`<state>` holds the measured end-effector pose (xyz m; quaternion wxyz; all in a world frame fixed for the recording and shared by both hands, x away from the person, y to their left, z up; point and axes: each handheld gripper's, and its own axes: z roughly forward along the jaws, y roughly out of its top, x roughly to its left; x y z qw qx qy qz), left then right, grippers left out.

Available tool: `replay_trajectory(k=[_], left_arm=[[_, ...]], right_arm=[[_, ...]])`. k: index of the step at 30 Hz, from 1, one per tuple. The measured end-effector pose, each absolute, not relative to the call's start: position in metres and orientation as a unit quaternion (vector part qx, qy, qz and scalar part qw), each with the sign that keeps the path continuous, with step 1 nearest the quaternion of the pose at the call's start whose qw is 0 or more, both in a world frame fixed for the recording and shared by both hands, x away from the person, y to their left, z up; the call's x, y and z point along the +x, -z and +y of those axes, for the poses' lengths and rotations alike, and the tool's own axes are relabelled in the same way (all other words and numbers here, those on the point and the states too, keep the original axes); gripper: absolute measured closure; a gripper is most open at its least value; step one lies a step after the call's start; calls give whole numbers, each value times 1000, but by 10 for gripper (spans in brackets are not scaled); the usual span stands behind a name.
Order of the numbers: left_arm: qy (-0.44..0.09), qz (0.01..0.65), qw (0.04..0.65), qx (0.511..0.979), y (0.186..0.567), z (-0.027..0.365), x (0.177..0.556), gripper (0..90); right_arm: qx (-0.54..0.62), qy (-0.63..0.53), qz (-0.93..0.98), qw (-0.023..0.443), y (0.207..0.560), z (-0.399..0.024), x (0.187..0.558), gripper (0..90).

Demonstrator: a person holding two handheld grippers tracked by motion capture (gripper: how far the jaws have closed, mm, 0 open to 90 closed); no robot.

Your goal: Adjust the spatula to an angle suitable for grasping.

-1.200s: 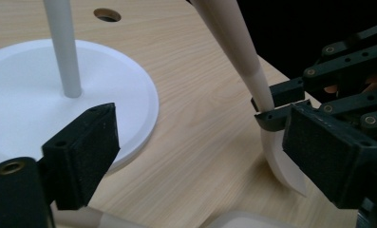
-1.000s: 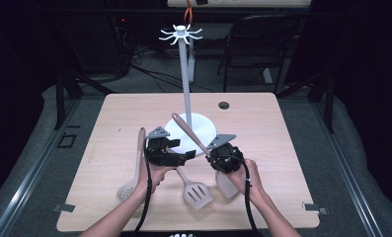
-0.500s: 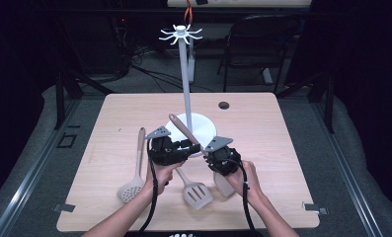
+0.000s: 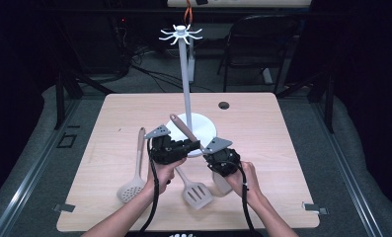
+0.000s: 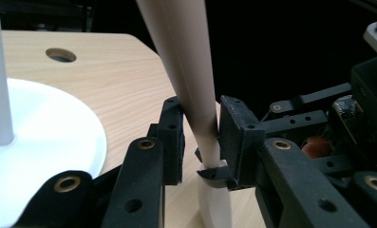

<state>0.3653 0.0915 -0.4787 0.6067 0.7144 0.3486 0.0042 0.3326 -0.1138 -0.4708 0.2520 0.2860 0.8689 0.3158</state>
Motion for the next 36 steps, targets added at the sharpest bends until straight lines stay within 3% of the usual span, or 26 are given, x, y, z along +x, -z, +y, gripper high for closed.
replay_trajectory(k=[15, 22, 32, 33, 36], left_arm=[[-14, 321, 626, 711, 469, 84, 360, 766], [-18, 312, 620, 720, 467, 83, 361, 770], [-38, 298, 616, 728, 455, 84, 363, 771], [-37, 294, 616, 730, 453, 83, 364, 771], [-42, 289, 613, 734, 448, 84, 365, 771]], right_arm=[[289, -350, 851, 262, 467, -118, 330, 777], [292, -364, 846, 258, 463, -124, 330, 688], [317, -376, 840, 229, 461, -152, 327, 424], [327, -372, 839, 227, 462, -159, 328, 338], [341, -369, 836, 222, 464, -167, 329, 231]])
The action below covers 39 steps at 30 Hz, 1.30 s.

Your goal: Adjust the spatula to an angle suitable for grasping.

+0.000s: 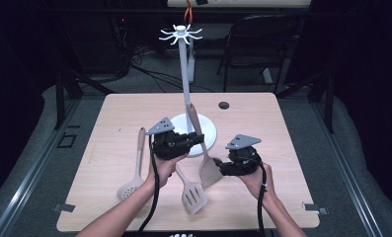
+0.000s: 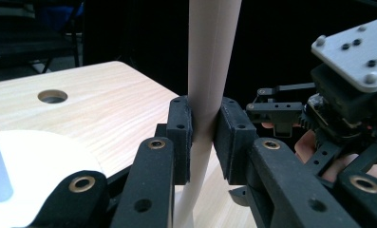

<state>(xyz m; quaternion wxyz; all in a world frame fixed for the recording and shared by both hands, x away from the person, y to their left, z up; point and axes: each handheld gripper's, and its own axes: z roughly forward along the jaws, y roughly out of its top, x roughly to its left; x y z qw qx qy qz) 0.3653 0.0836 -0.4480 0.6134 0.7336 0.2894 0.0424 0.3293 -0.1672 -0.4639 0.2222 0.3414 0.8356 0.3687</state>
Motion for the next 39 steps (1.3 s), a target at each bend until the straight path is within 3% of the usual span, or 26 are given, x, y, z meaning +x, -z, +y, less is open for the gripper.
replay_trajectory(k=[3, 14, 30, 33, 39], left_arm=[[-46, 286, 614, 734, 442, 84, 367, 771], [-62, 274, 610, 741, 420, 85, 375, 771], [-76, 263, 604, 748, 401, 90, 390, 771], [-77, 260, 602, 751, 398, 91, 393, 771], [-86, 257, 595, 757, 391, 94, 400, 771]], right_arm=[[352, -368, 833, 217, 465, -173, 331, 171], [370, -353, 834, 207, 472, -186, 341, 93], [383, -340, 835, 203, 476, -193, 346, 66], [387, -341, 834, 198, 476, -193, 347, 8], [396, -345, 829, 194, 477, -195, 349, 0]])
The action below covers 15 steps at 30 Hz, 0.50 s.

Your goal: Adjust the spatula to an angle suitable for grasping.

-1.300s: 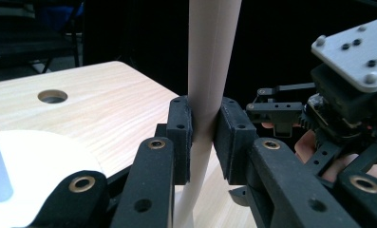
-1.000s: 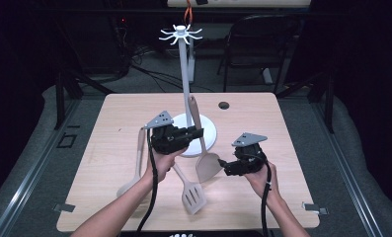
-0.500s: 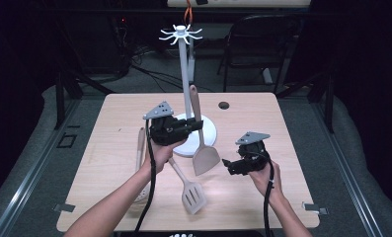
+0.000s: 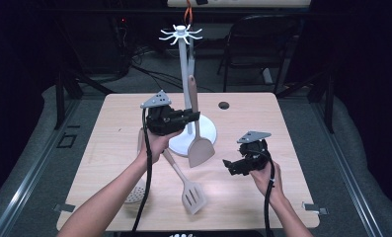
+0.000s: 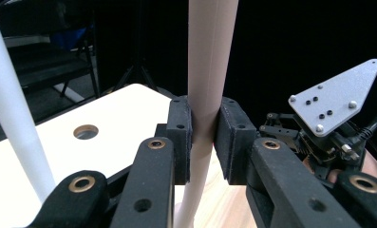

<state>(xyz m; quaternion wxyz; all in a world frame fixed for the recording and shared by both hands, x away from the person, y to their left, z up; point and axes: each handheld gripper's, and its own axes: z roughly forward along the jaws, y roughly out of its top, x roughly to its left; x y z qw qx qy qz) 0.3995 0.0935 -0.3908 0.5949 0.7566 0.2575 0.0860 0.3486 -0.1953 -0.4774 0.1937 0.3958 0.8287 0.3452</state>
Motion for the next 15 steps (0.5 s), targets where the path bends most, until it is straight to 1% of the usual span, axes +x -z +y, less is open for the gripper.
replay_trajectory(k=[15], left_arm=[[-88, 263, 590, 758, 381, 97, 419, 770]], right_arm=[[392, -334, 837, 187, 479, -194, 350, 0]])
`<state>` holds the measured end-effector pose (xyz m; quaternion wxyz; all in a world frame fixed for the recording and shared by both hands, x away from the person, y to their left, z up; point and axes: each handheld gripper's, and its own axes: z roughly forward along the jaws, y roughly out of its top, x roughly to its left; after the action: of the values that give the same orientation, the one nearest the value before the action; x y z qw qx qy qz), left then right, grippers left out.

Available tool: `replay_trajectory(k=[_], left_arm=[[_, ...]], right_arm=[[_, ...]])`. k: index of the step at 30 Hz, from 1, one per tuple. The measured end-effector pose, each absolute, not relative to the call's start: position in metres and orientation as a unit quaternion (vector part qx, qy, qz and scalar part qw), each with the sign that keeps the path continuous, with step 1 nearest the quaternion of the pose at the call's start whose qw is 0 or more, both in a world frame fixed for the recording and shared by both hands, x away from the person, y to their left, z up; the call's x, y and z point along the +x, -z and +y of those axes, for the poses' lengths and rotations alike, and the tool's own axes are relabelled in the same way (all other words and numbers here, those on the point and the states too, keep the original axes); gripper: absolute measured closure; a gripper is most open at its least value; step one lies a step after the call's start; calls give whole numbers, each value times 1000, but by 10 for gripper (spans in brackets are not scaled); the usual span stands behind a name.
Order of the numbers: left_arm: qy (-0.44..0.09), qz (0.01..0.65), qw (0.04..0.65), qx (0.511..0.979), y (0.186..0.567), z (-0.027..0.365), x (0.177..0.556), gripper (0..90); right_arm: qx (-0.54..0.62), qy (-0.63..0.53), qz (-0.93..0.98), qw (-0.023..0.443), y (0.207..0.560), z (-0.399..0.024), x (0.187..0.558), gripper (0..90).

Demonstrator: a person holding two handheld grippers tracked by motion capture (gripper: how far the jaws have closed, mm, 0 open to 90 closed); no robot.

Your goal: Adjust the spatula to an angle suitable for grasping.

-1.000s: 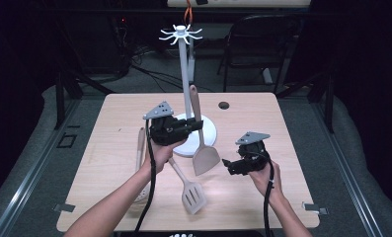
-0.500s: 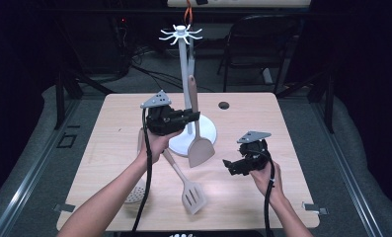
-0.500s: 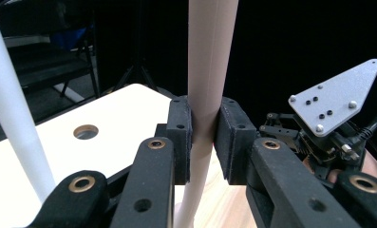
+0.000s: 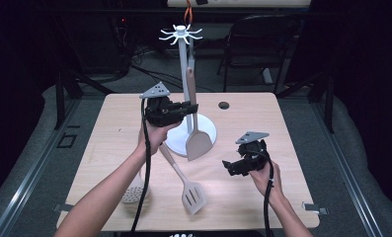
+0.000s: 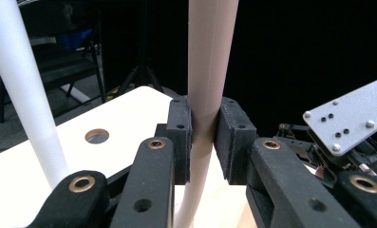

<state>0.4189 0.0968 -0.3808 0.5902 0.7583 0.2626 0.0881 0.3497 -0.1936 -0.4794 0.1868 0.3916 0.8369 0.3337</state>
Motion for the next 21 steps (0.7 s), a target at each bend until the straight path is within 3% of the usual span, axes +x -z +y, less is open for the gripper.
replay_trajectory(k=[21], left_arm=[[-98, 253, 583, 766, 360, 94, 440, 769]], right_arm=[[388, -328, 841, 188, 481, -193, 350, 0]])
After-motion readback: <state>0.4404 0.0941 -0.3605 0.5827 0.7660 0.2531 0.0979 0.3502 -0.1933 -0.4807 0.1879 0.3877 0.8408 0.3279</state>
